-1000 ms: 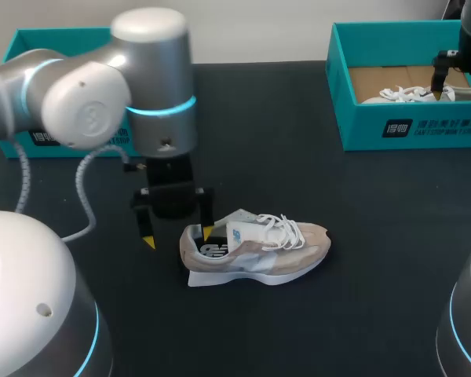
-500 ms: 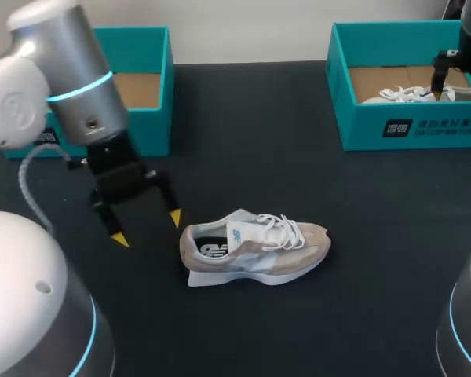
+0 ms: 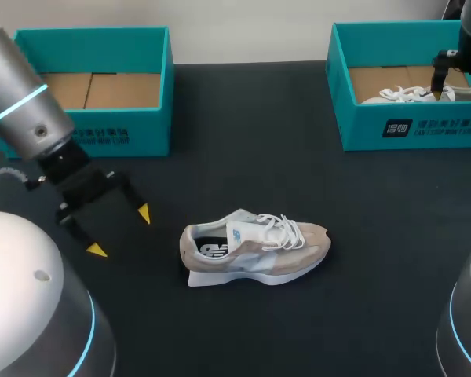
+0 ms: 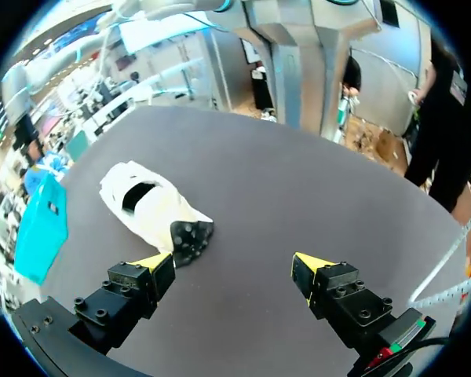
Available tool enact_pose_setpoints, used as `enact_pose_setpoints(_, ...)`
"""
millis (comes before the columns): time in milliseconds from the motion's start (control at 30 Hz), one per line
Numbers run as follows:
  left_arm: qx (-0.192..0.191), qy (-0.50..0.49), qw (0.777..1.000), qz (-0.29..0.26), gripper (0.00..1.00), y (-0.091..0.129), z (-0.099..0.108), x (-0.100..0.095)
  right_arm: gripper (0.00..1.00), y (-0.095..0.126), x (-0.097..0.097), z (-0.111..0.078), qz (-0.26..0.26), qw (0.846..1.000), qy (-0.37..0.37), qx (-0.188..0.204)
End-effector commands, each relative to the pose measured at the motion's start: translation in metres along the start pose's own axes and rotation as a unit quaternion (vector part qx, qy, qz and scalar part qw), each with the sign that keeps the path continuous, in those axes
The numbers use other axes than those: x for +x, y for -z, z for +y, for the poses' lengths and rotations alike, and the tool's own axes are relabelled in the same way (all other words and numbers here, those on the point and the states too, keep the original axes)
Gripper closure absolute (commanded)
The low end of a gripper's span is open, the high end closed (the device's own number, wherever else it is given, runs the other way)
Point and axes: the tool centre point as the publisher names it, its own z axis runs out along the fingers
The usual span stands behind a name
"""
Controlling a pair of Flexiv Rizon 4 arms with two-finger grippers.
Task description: Take the shoe out of the shoebox, open the shoe tongue, remove and reinsert the insole, then place the shoe into the shoebox
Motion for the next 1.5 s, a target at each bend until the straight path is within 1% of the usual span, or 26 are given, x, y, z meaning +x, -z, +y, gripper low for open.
enact_pose_setpoints(33,0.112,0.145,0.976,-0.122,0.0,-0.006,0.01,0.006,0.0,0.0,0.0,-0.001,0.001,1.0,0.0,-0.001)
enact_pose_setpoints(133,0.144,0.173,0.963,-0.149,0.0,-0.008,0.01,0.011,0.0,0.0,0.0,-0.001,0.001,1.0,0.0,-0.001)
enact_pose_setpoints(167,0.165,0.186,0.956,-0.156,0.0,-0.009,0.009,0.013,0.0,0.0,0.0,-0.001,0.001,1.0,0.0,-0.001)
enact_pose_setpoints(200,0.175,0.19,0.953,-0.159,0.0,-0.009,0.008,0.014,0.0,0.0,0.0,-0.001,0.001,1.0,0.0,-0.001)
enact_pose_setpoints(233,0.195,0.195,0.948,-0.159,0.0,-0.009,0.006,0.016,0.0,0.0,0.0,-0.001,0.001,1.0,0.0,-0.001)
enact_pose_setpoints(333,0.234,0.224,0.931,-0.17,0.0,-0.01,0.001,0.022,0.0,0.0,0.0,-0.001,0.001,1.0,0.0,-0.001)
enact_pose_setpoints(367,0.254,0.232,0.92,-0.186,0.0,-0.01,-0.001,0.025,0.0,0.0,0.0,-0.001,0.001,1.0,0.0,-0.001)
enact_pose_setpoints(433,0.274,0.249,0.905,-0.211,0.0,-0.009,-0.004,0.03,0.0,0.0,0.0,-0.001,0.001,1.0,0.0,-0.001)
enact_pose_setpoints(467,0.302,0.27,0.888,-0.22,0.0,-0.009,-0.007,0.035,0.0,0.0,0.0,-0.001,0.001,1.0,0.0,-0.001)
enact_pose_setpoints(933,0.302,0.27,0.888,-0.22,0.0,-0.009,-0.007,0.035,0.0,0.0,0.0,-0.001,0.001,1.0,0.0,-0.001)
enact_pose_setpoints(967,0.29,0.275,0.892,-0.211,0.0,-0.009,-0.006,0.035,0.0,0.0,0.0,-0.001,0.001,1.0,0.0,-0.001)
enact_pose_setpoints(1000,0.28,0.279,0.892,-0.22,0.0,-0.011,-0.006,0.035,0.0,0.0,0.0,-0.001,0.001,1.0,0.0,-0.001)
enact_pose_setpoints(1033,0.282,0.283,0.889,-0.224,0.0,-0.012,-0.006,0.034,0.0,0.0,0.0,-0.001,0.001,1.0,0.0,-0.001)
enact_pose_setpoints(1067,0.281,0.289,0.885,-0.233,0.0,-0.014,-0.008,0.034,0.0,0.0,0.0,-0.001,0.001,1.0,0.0,-0.001)
enact_pose_setpoints(1167,0.259,0.291,0.883,-0.261,0.0,-0.024,-0.012,0.032,0.0,0.0,0.0,-0.001,0.001,1.0,0.0,-0.001)
enact_pose_setpoints(1200,0.259,0.295,0.881,-0.264,0.0,-0.028,-0.013,0.031,0.0,0.0,0.0,-0.001,0.001,1.0,0.0,-0.001)
enact_pose_setpoints(1233,0.249,0.3,0.877,-0.28,0.0,-0.031,-0.014,0.03,0.0,0.0,0.0,-0.001,0.001,1.0,0.0,-0.001)
enact_pose_setpoints(1300,0.229,0.322,0.87,-0.295,0.0,-0.04,-0.014,0.026,0.0,0.0,0.0,-0.001,0.001,1.0,0.0,-0.001)
enact_pose_setpoints(1367,0.233,0.326,0.86,-0.316,0.0,-0.045,-0.015,0.021,0.0,0.0,0.0,-0.001,0.001,1.0,0.0,-0.001)
enact_pose_setpoints(1433,0.235,0.326,0.856,-0.325,0.0,-0.052,-0.016,0.018,0.0,0.0,0.0,-0.001,0.001,1.0,0.0,-0.001)
enact_pose_setpoints(1500,0.236,0.323,0.857,-0.324,0.0,-0.058,-0.015,0.015,0.0,0.0,0.0,-0.001,0.001,1.0,0.0,-0.001)
